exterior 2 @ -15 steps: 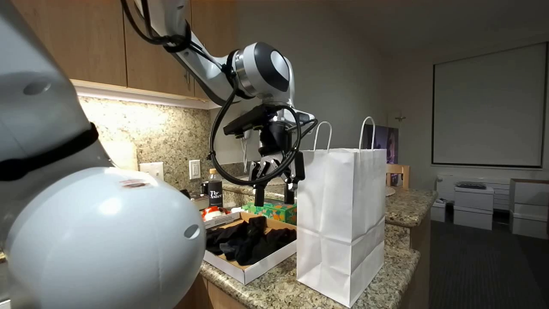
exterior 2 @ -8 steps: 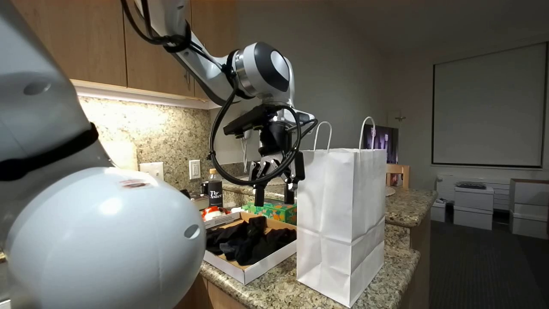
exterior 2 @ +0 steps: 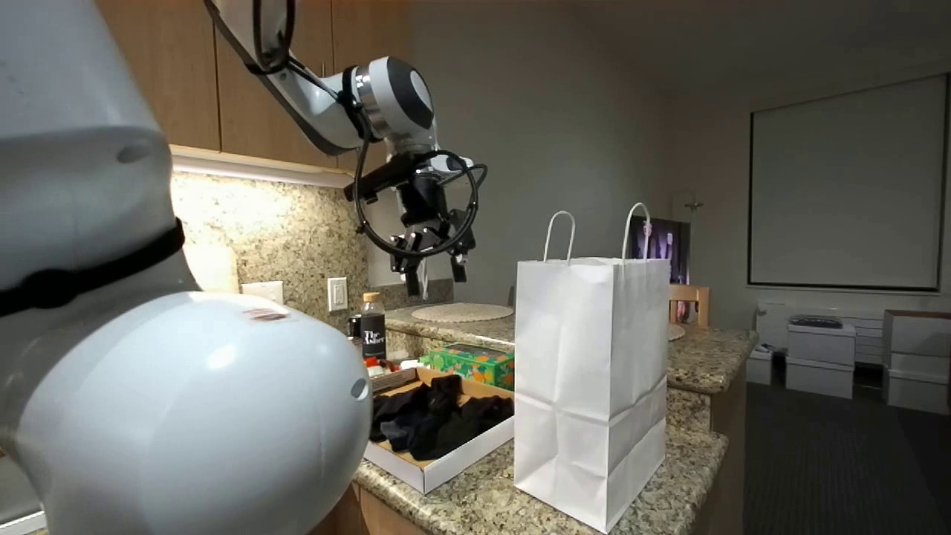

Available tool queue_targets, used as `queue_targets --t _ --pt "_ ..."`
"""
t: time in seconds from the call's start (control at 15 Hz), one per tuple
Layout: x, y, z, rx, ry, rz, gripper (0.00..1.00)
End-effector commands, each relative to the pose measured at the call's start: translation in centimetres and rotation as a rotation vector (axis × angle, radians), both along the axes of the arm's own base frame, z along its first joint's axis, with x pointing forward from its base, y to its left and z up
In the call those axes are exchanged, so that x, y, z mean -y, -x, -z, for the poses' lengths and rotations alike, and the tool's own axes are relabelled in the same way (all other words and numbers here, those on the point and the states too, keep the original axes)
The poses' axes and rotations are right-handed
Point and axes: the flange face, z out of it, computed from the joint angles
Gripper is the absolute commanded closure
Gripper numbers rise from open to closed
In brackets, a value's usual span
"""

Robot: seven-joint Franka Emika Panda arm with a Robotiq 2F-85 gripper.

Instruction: Put the socks in the bag

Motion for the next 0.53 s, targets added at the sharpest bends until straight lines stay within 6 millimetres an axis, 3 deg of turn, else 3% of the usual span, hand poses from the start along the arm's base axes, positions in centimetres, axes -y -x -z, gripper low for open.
queue_targets --t 0.0,0.2,0.47 --pt "-5.5 -4.5 -3.0 0.068 0.086 -0.052 0.00" --pt "-7.4 -9.7 -2.8 0.112 0.085 -0.012 0.00" --pt "-11.3 -15.1 3.7 0.023 -0.023 -0.010 0.00"
